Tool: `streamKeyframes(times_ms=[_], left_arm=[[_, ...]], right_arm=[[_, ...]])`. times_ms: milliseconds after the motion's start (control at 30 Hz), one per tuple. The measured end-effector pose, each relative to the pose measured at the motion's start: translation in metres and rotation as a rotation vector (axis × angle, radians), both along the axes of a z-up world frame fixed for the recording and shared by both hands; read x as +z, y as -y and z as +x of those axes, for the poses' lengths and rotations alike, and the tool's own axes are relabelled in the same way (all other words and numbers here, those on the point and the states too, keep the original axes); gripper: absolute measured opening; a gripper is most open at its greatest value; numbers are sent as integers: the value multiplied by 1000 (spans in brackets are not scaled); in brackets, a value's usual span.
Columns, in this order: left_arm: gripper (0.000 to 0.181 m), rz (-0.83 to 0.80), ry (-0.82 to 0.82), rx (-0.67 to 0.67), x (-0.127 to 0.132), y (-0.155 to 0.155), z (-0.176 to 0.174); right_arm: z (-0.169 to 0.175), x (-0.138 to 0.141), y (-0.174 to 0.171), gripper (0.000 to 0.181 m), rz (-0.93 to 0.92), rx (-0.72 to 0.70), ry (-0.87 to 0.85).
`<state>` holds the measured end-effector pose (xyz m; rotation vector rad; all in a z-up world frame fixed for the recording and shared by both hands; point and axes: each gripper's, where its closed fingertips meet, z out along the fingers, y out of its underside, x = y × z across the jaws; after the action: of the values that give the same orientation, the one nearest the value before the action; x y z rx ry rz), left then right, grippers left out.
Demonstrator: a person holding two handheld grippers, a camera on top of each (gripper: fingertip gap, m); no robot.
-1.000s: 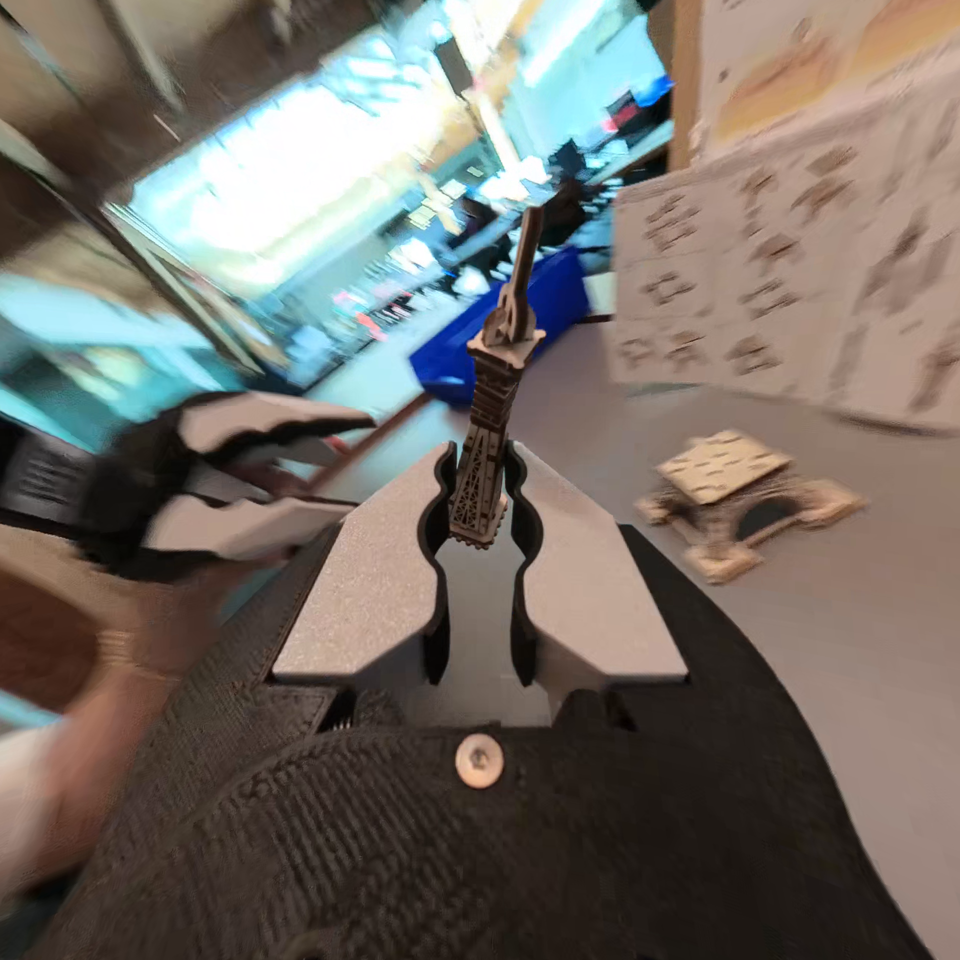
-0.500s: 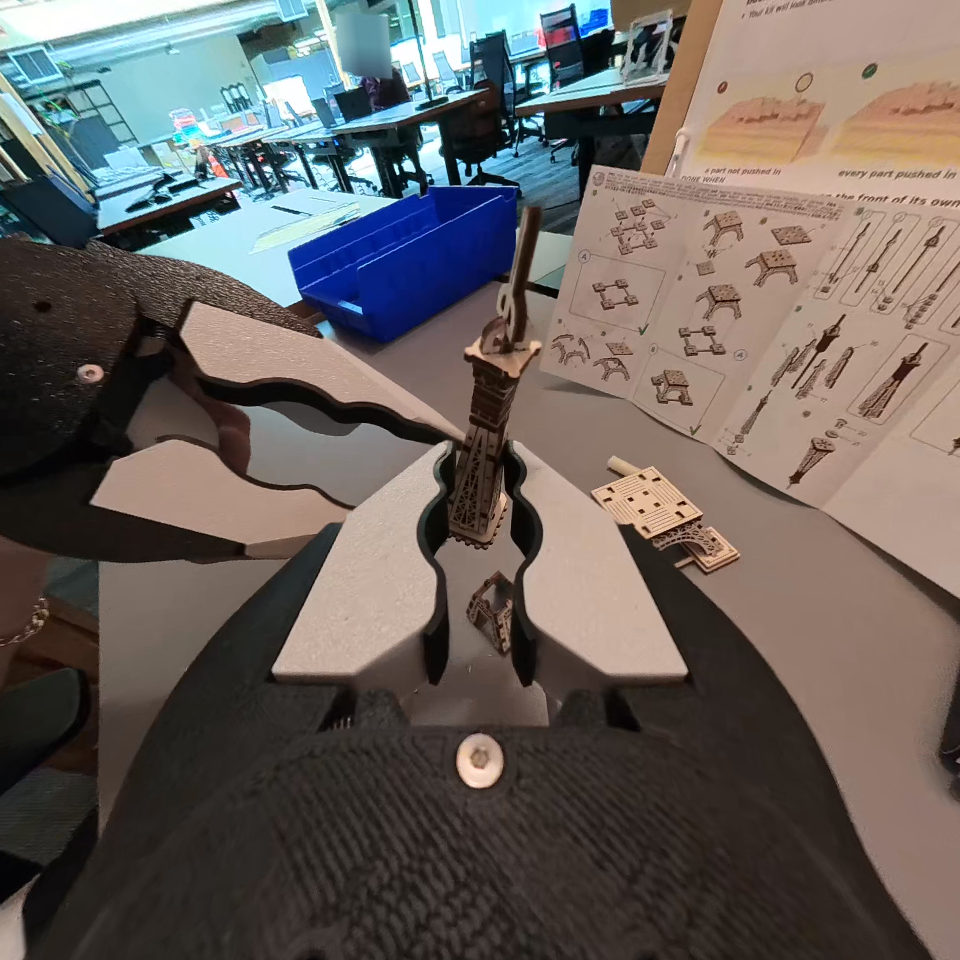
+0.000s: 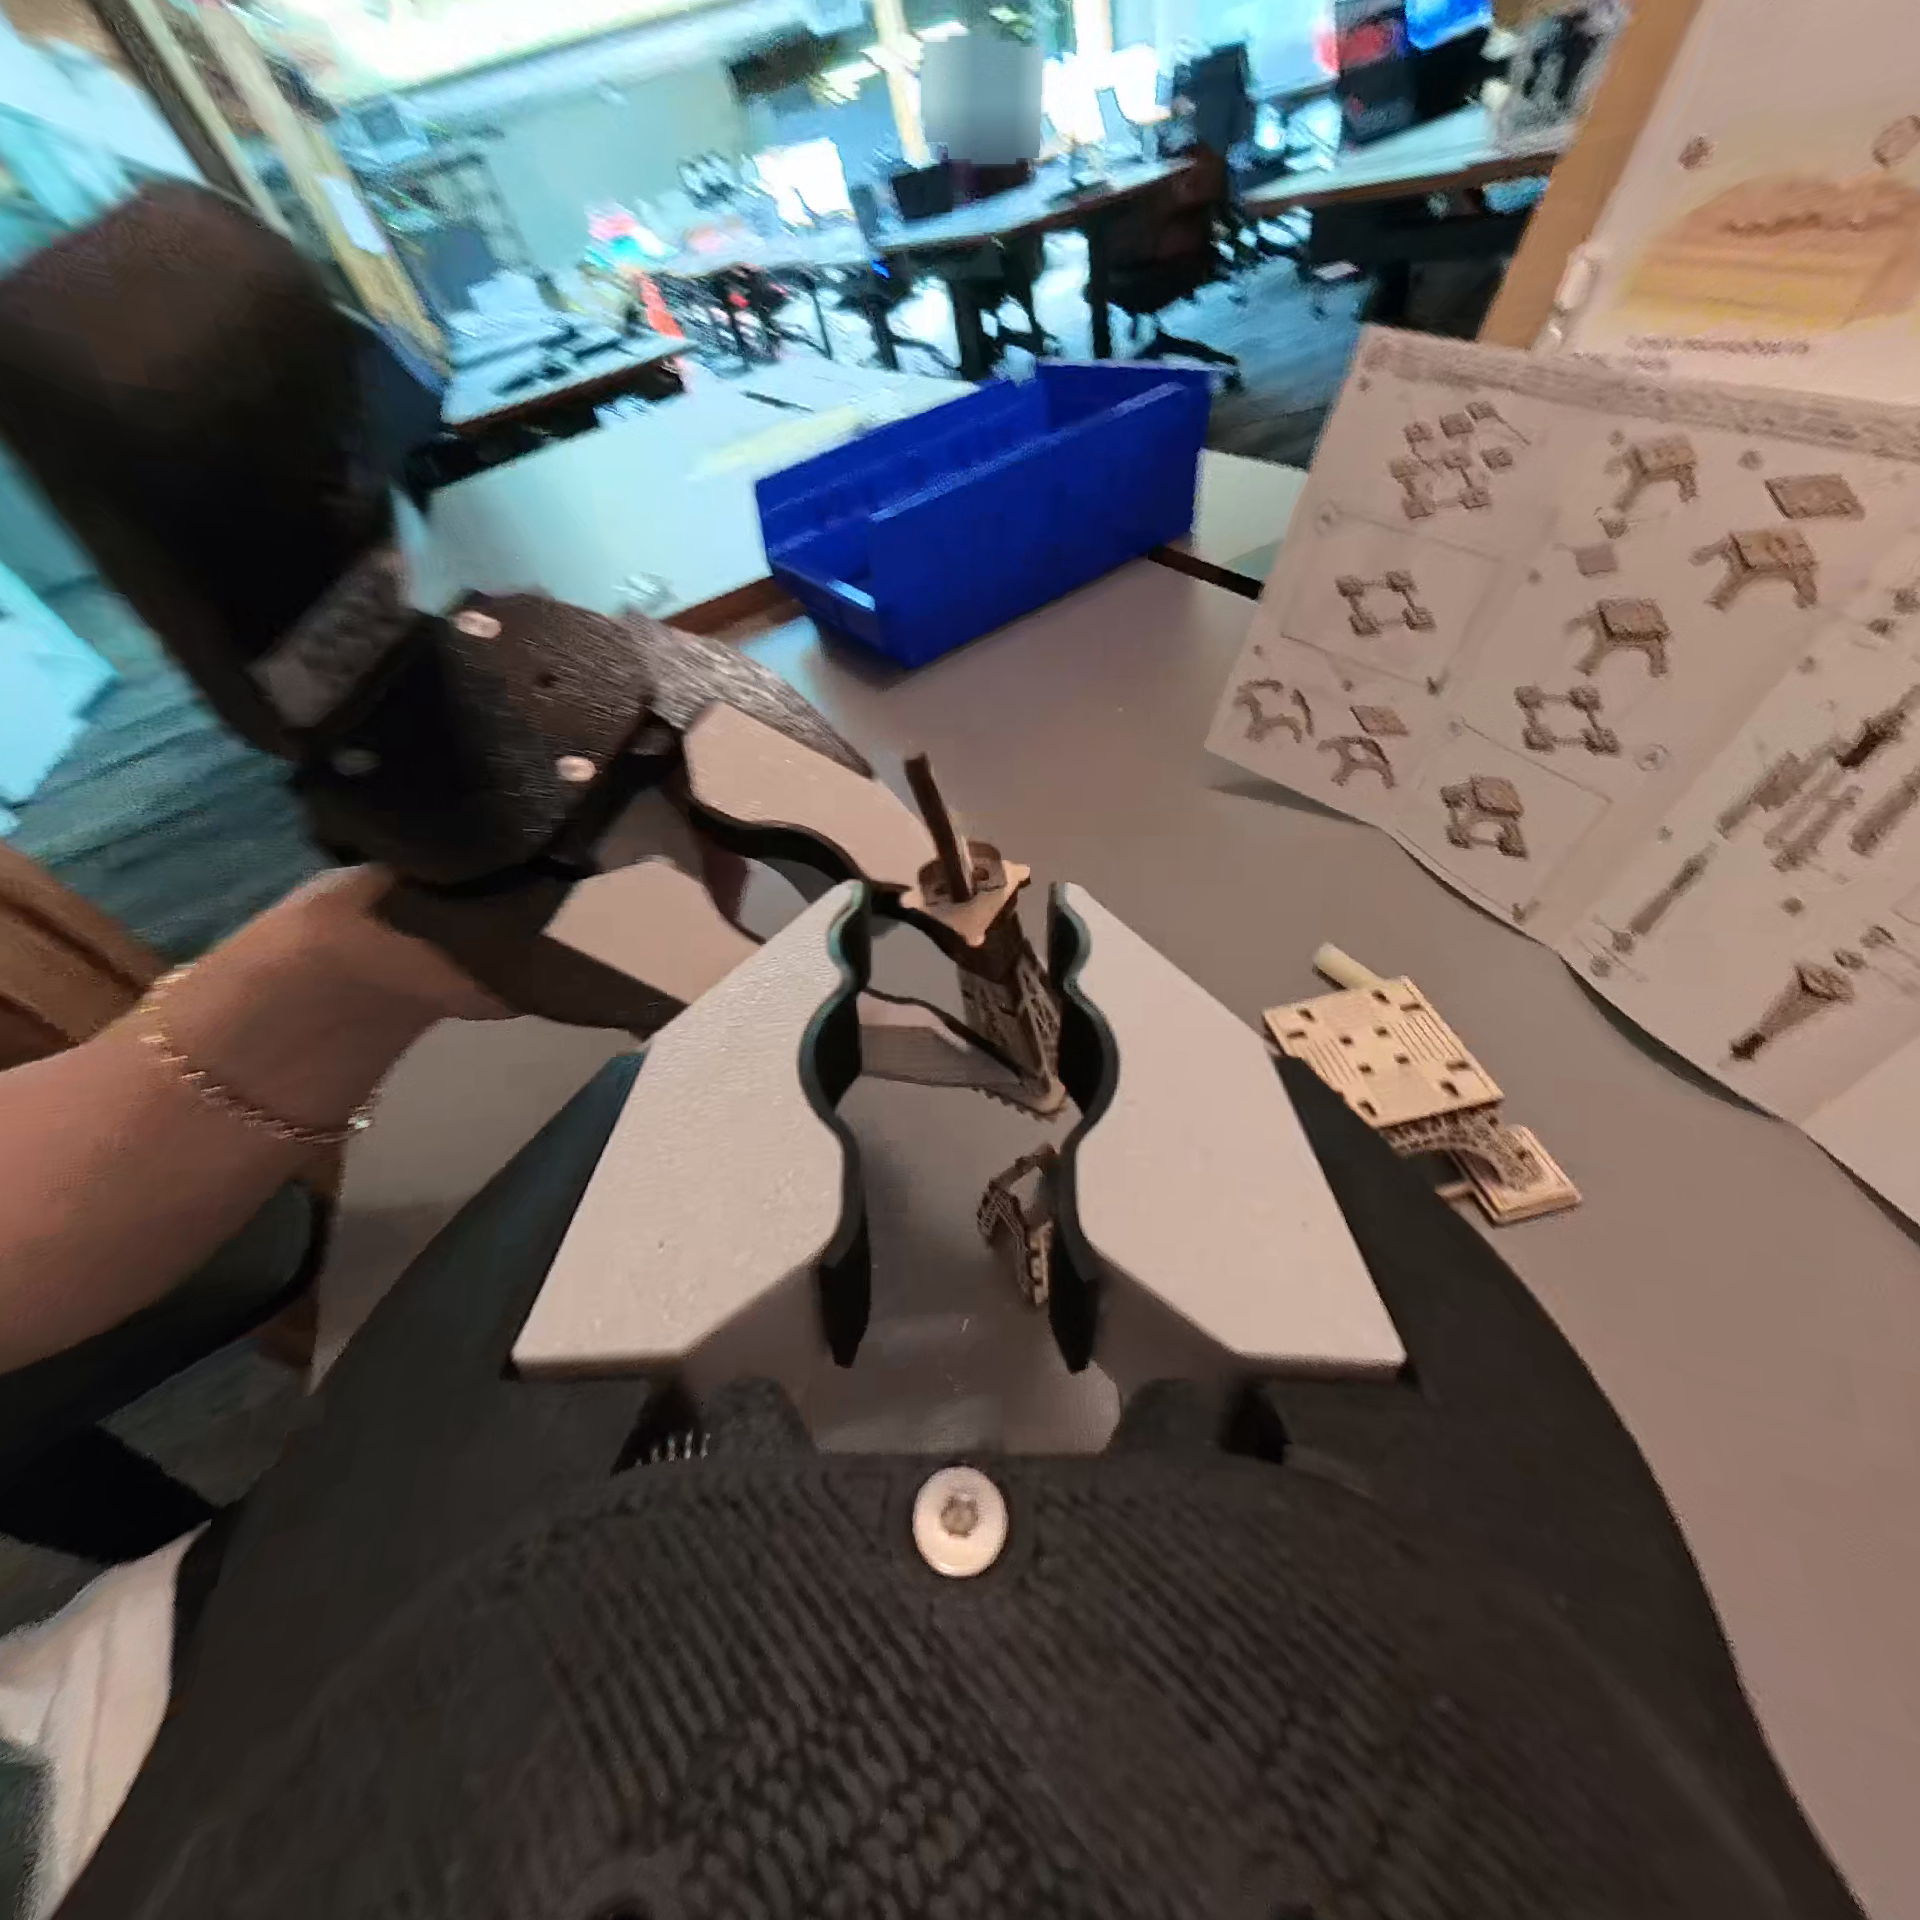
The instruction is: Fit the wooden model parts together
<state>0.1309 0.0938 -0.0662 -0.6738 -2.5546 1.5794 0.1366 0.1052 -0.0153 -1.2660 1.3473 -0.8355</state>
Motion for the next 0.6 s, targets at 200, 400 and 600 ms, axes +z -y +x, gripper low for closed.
streamKeyframes(times_ms=[200,400,600], left_arm=[[15,-93,-448,-153,12,-7,-3],[14,-125,-548,-280,11,-13,-2],[14,-130,-566,-400,12,-15,1]], right_arm=[[-13,-8,8,45,-25,116,16],[-15,-48,3,62,-23,242,-35],[-8,-85,10,66,-224,218,-122]])
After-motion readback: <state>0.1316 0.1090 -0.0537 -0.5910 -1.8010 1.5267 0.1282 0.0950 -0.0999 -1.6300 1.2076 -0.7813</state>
